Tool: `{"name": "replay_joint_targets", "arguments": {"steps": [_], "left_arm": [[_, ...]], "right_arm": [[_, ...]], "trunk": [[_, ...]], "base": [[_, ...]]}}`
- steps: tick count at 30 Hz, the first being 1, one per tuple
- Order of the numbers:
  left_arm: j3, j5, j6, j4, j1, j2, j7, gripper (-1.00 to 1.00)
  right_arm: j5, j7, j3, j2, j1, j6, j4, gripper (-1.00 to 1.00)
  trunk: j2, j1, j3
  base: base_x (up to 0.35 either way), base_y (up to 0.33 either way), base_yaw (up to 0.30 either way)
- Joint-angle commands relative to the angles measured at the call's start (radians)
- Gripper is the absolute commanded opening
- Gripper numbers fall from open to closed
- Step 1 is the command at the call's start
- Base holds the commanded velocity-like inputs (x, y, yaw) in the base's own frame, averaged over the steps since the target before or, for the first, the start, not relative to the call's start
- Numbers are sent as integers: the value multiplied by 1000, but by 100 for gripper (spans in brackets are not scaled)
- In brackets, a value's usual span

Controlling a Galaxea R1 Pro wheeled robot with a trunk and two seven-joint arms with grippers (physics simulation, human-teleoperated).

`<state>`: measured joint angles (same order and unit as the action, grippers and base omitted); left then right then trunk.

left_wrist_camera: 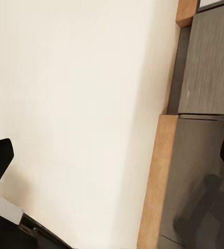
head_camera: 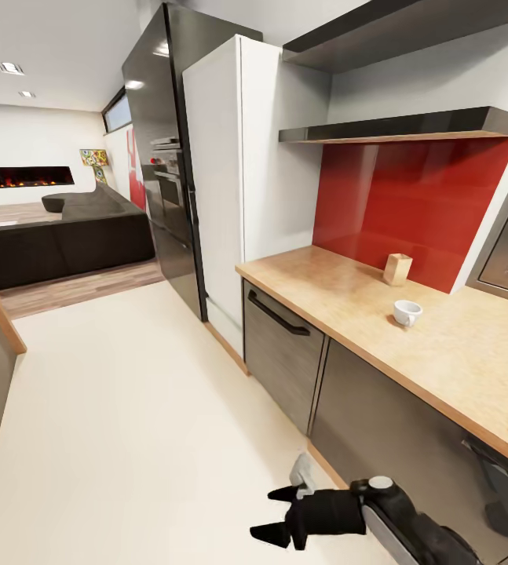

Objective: Set up a coffee station on the kitchen countertop: keep the coffee maker on the countertop, move the bottle of coffee from the kitchen shelf to the counter next to the coffee maker, place a paper coffee filter on top of the coffee maker, put the saucer next to the coffee maker with the coffee cup on the saucer, and place the electric kettle next to the coffee maker.

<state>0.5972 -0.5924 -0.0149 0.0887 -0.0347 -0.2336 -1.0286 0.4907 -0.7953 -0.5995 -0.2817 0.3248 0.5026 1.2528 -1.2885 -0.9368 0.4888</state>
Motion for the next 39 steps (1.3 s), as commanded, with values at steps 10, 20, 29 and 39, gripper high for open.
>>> {"name": "replay_joint_targets", "arguments": {"steps": [10, 20, 29, 39], "left_arm": [[-8, -7, -1, 2, -1, 2, -3, 100], [-8, -7, 0, 2, -1, 2, -4, 100], [-8, -7, 0, 2, -1, 2, -4, 100], [-8, -7, 0, 2, -1, 2, -4, 100]], "right_arm": [[10, 63, 79, 112, 250, 288, 125, 100], [-142, 85, 286, -99, 884, 506, -43, 100], [-176, 84, 286, -275, 1041, 505, -264, 100], [-339, 80, 285, -342, 1083, 504, -390, 100]], "trunk": [[-1, 0, 1], [-1, 0, 1], [-1, 0, 1], [-1, 0, 1]], "base": [[0, 0, 0], [0, 0, 0], [0, 0, 0], [4, -17, 0]]}}
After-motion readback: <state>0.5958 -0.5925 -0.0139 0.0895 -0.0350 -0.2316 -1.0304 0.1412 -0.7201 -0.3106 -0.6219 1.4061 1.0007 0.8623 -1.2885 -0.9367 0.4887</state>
